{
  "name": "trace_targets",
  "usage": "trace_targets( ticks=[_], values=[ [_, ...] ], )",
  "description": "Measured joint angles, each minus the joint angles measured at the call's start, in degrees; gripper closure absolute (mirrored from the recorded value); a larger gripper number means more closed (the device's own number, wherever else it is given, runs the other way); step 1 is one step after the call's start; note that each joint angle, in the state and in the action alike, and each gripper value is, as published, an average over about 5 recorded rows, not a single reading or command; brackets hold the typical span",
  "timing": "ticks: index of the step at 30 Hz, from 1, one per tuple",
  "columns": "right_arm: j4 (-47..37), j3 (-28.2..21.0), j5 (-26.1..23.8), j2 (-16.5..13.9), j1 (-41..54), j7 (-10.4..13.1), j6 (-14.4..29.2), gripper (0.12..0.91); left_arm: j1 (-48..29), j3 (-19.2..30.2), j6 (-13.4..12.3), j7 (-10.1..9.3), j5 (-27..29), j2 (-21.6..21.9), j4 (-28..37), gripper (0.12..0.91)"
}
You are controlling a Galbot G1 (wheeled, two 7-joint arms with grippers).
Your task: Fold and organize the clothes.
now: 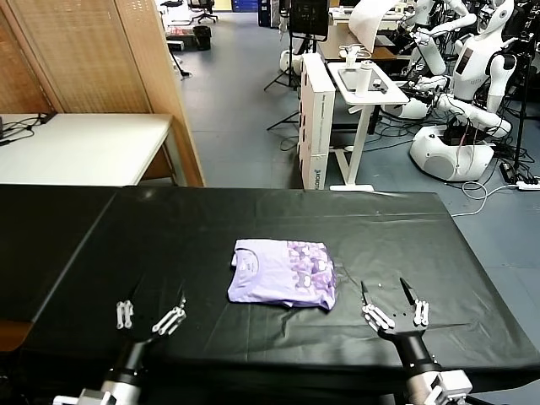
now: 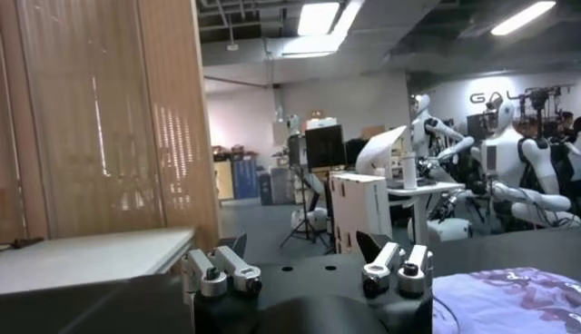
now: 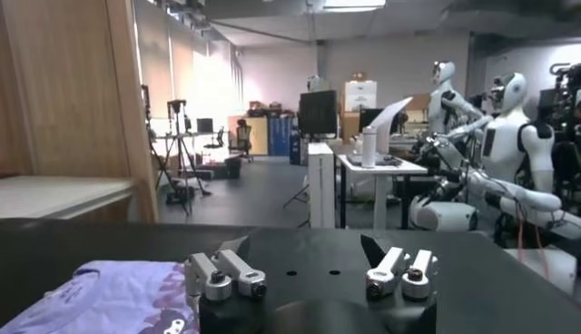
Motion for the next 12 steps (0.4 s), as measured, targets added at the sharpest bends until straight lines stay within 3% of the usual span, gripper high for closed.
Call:
trace_targets(
  ticks=[12],
  values=[
    [0.3, 1.0, -1.4, 0.2, -1.2, 0.6, 0.1, 0.118, -1.0, 0.0, 0.1, 0.14, -0.1, 0.1, 0.7, 0.123]
  ],
)
